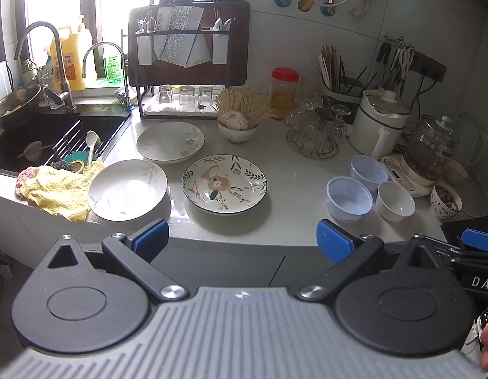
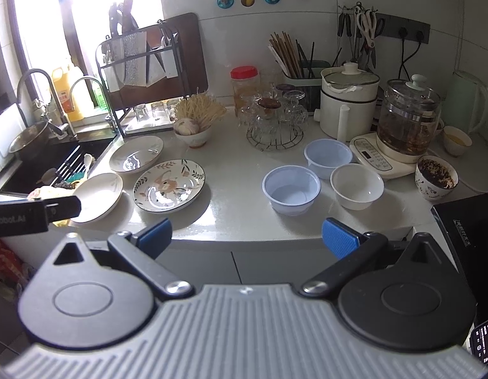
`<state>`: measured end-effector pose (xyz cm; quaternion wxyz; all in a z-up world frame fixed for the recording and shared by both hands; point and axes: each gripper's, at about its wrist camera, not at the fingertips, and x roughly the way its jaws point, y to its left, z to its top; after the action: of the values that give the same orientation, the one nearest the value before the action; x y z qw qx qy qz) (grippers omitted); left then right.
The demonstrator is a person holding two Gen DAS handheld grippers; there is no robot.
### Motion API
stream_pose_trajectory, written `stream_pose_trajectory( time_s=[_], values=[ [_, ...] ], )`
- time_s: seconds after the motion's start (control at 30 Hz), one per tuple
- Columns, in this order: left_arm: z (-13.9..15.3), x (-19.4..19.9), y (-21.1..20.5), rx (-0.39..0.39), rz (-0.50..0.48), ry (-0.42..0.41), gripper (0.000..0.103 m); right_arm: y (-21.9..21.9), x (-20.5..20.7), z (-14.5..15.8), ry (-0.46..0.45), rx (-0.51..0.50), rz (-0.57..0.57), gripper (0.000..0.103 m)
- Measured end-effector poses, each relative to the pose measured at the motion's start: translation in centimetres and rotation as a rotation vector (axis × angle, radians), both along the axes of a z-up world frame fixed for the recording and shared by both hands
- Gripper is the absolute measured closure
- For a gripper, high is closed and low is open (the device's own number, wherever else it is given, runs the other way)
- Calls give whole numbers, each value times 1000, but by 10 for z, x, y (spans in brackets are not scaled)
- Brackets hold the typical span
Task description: Organize plates and bowls
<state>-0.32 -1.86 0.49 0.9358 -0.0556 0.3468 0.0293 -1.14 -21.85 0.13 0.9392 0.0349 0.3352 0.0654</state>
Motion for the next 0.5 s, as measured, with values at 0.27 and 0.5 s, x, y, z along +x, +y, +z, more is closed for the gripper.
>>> stream_pose_trajectory(
  time_s=[0.27,0.5],
  values=[
    [-1,-5,9,0,39,17,2,7,14,1,5,4,40,0],
    [-6,-4,26,-1,88,46,2,10,25,-5,32,10,37,0]
  ],
)
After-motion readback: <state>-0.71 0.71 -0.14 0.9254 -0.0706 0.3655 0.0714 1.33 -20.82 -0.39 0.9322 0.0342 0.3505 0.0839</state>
